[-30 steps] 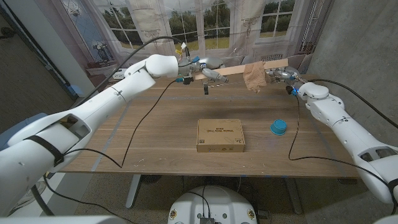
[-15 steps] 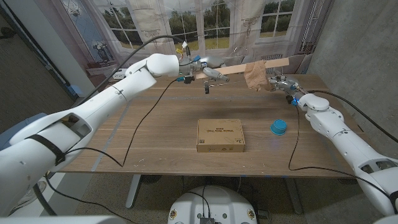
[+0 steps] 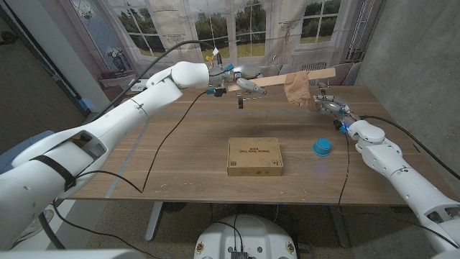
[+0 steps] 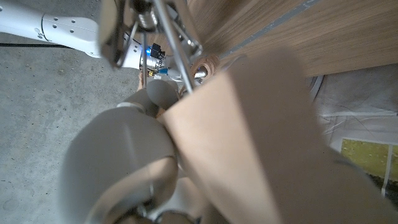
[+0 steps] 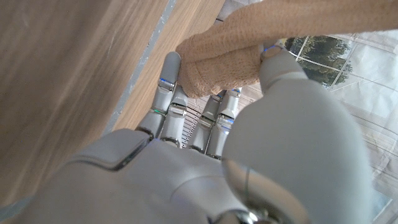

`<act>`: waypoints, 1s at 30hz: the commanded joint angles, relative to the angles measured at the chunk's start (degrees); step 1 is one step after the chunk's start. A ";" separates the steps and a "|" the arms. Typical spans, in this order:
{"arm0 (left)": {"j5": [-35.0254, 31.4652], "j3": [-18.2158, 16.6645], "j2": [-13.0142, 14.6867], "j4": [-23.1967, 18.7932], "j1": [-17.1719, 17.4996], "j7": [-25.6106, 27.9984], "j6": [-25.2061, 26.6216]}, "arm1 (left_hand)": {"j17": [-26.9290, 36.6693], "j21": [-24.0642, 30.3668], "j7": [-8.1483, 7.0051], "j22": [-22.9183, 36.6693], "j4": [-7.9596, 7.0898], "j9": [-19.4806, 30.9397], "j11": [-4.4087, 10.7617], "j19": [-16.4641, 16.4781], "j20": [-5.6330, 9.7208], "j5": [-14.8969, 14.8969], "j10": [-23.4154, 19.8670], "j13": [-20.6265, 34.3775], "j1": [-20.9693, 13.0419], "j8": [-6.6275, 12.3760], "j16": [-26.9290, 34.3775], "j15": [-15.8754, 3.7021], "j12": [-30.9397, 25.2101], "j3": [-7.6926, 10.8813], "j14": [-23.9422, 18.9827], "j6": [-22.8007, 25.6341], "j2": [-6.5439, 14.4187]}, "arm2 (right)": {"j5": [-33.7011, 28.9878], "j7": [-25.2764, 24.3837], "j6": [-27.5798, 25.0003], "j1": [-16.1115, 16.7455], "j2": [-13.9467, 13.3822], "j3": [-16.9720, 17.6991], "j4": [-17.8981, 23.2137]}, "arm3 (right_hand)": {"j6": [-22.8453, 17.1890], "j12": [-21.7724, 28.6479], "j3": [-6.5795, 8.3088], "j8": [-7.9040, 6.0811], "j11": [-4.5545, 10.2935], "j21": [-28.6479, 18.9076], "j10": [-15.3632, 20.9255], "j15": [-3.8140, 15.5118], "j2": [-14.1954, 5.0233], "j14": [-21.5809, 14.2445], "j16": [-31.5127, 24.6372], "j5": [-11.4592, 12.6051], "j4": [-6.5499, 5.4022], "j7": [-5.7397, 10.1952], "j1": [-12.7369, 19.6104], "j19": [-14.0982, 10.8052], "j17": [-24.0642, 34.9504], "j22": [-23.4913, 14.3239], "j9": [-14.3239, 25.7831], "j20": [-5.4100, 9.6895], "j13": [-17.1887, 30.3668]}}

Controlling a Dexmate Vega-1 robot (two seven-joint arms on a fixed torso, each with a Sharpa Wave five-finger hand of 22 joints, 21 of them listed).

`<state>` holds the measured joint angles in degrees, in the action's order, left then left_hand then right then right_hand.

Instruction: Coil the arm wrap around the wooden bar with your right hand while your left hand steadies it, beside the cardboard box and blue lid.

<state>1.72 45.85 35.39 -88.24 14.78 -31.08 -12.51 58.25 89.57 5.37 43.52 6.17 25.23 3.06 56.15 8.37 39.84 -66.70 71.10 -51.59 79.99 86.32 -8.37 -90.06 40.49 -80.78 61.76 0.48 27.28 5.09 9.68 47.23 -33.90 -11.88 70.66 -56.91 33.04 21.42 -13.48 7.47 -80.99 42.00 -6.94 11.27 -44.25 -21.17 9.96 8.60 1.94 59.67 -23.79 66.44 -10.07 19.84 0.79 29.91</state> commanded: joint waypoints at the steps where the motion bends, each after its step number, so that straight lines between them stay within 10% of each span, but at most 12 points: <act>1: -0.66 0.23 0.11 -1.71 0.21 0.29 1.44 | 0.30 -0.30 1.43 -0.65 0.07 0.11 0.37 0.16 1.61 0.02 -0.23 0.18 -0.16 0.44 0.39 -0.16 -0.23 0.19 -0.05 -1.32 0.50 | 2.20 -3.19 5.55 7.55 0.34 2.38 3.54 | -0.28 0.25 0.12 0.02 -5.80 -0.40 8.45 19.93 -18.86 -24.19 -0.28 0.13 -0.09 -0.43 19.11 1.76 0.18 -0.25 0.26 9.23 0.07; 30: -2.26 0.70 0.06 -5.30 0.98 1.75 3.90 | -0.16 0.13 1.53 0.19 0.07 0.24 0.22 -0.11 1.64 0.02 -0.21 0.18 -0.12 0.64 0.12 -0.18 -0.21 0.19 -0.19 -1.49 0.51 | 2.46 -8.05 13.81 26.22 -5.53 6.52 19.32 | -0.57 -0.15 0.02 0.15 -5.82 -0.94 8.98 19.91 -18.86 -24.67 -0.11 0.13 -0.02 -0.72 19.39 1.84 0.18 -0.26 0.33 9.12 0.29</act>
<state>0.06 46.44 35.34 -92.22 15.32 -30.04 -9.45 58.09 89.57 5.53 43.44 6.16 25.22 3.06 56.15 8.37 39.73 -66.70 71.09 -51.57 80.31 86.32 -8.27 -90.03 40.48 -80.88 61.60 0.46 30.50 -2.46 22.00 67.73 -36.07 -6.13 83.90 -57.32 32.45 21.31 -13.18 7.69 -81.45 42.24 -6.95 11.42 -44.25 -21.21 9.96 8.71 1.53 59.83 -23.38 66.44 -10.16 20.09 0.79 29.85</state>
